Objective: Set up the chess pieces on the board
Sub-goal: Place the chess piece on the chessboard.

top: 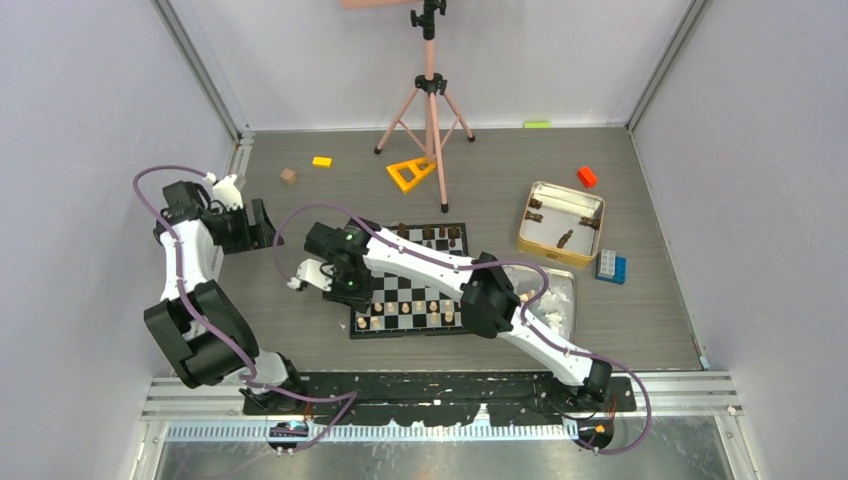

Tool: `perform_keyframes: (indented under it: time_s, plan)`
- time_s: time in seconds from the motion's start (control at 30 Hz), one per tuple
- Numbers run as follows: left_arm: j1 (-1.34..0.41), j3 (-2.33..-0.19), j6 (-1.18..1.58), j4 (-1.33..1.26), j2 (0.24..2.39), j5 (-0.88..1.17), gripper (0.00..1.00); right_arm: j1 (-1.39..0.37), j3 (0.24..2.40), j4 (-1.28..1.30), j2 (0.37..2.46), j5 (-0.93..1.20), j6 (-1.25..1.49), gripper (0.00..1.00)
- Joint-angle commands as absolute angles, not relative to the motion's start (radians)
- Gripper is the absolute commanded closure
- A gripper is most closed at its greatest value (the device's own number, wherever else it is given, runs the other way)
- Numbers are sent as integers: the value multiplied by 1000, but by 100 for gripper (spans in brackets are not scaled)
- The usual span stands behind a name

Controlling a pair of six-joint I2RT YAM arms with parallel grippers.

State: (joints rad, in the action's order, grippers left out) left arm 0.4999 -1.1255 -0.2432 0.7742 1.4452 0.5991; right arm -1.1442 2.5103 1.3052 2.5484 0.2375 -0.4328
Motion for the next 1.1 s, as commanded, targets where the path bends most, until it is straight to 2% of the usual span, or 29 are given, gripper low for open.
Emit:
perform_keyframes:
  time_s: [0.0,0.67,0.8,0.97,1.07]
  plan:
    - [511,-1154,-257,783,1429,630,24,-1153,2550,1288,2558,227,-437,96]
    - [511,-1150,-262,787,1431,643,24,-1152,2543,1279,2556,181,-444,86]
    - [509,-1152,-262,787,1435,645,24,-1153,2542,1278,2553,176,-440,77]
    - [511,-1155,-265,792,1440,647,24,-1151,2531,1260,2529,152,-427,57]
    - [512,-1155,-266,791,1440,646,24,-1143,2516,1237,2509,148,-413,51]
